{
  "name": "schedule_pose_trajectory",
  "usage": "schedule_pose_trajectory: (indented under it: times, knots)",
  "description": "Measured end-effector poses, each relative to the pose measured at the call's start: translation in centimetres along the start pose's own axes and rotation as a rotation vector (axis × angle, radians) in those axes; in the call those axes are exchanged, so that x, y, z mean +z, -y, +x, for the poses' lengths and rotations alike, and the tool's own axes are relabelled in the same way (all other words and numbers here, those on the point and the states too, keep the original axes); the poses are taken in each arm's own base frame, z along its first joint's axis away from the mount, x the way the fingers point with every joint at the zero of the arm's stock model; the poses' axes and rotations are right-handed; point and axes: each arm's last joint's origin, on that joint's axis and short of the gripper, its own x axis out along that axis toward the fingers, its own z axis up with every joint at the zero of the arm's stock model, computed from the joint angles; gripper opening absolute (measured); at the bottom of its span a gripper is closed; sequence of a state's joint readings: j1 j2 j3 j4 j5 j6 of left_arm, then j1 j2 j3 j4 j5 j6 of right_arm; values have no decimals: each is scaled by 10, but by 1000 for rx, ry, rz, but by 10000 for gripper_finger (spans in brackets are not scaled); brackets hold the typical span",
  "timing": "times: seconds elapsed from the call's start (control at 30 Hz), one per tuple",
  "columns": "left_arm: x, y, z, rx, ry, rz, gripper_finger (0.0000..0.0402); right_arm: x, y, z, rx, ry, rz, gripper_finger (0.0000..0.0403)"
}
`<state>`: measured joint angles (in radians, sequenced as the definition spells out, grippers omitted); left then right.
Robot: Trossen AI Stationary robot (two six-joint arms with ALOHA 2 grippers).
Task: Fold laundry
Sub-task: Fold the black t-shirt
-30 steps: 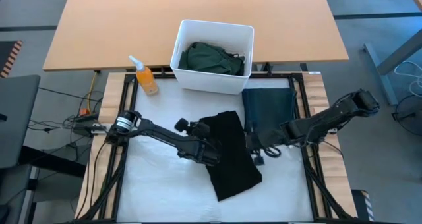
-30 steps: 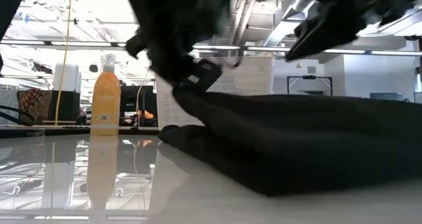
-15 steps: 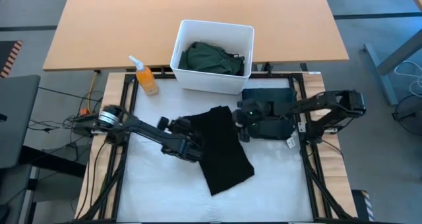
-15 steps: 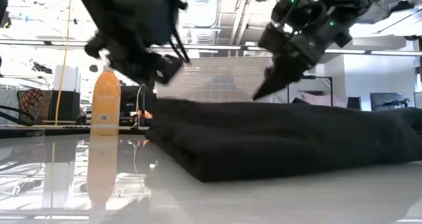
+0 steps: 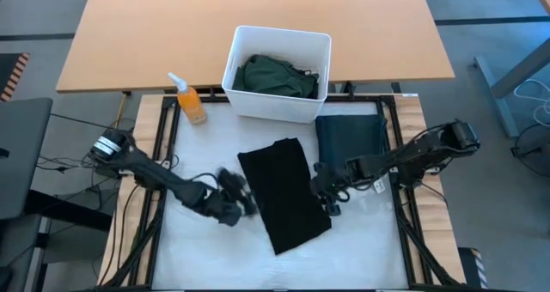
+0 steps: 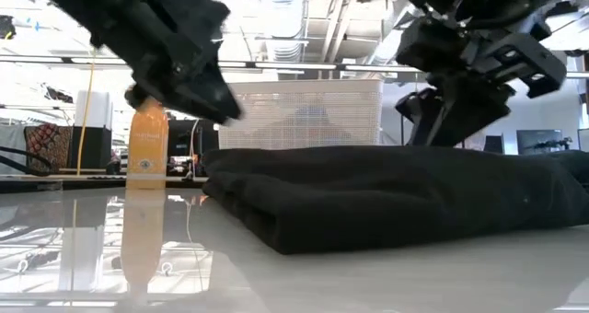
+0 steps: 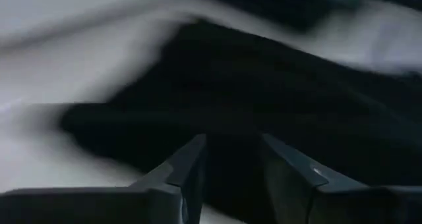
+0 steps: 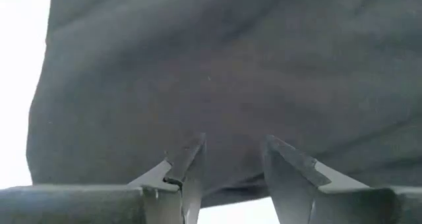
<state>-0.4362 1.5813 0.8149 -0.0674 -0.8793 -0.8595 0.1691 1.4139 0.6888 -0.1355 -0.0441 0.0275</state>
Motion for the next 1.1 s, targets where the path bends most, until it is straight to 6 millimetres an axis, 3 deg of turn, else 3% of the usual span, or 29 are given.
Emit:
schedule_pose_trajectory:
  times: [0.07, 0.17, 0.3, 0.43, 0.57, 0.67, 0.87, 0.97, 1.1]
  knots:
    - [-14, 13, 4, -242, 27, 33, 114, -3, -7, 0, -20, -26, 12, 167]
    - [-25, 19, 9, -416, 73, 8, 92, -6, -13, 2, -25, -52, 50, 163]
    - [-40, 28, 32, -441, 16, -11, 56, -7, -20, 13, -45, -49, 96, 162]
    - [-54, 55, 59, -550, -100, 42, 20, -7, -27, 38, -27, -2, 125, 162]
    - [-62, 70, 71, -559, -340, 117, 3, -5, -38, 51, 33, 6, 126, 162]
    - [-58, 73, 63, -508, -487, 180, 1, 0, -46, 44, 66, -58, 105, 162]
    - [-43, 61, 27, -457, -719, 346, 0, 24, -48, 9, 32, -70, -41, 162]
    - [-31, 45, 5, -367, -805, 399, 0, 32, -36, 0, -58, -6, -140, 162]
    - [-8, 19, -24, -171, -820, 408, 0, 46, -6, -1, -160, 101, -173, 162]
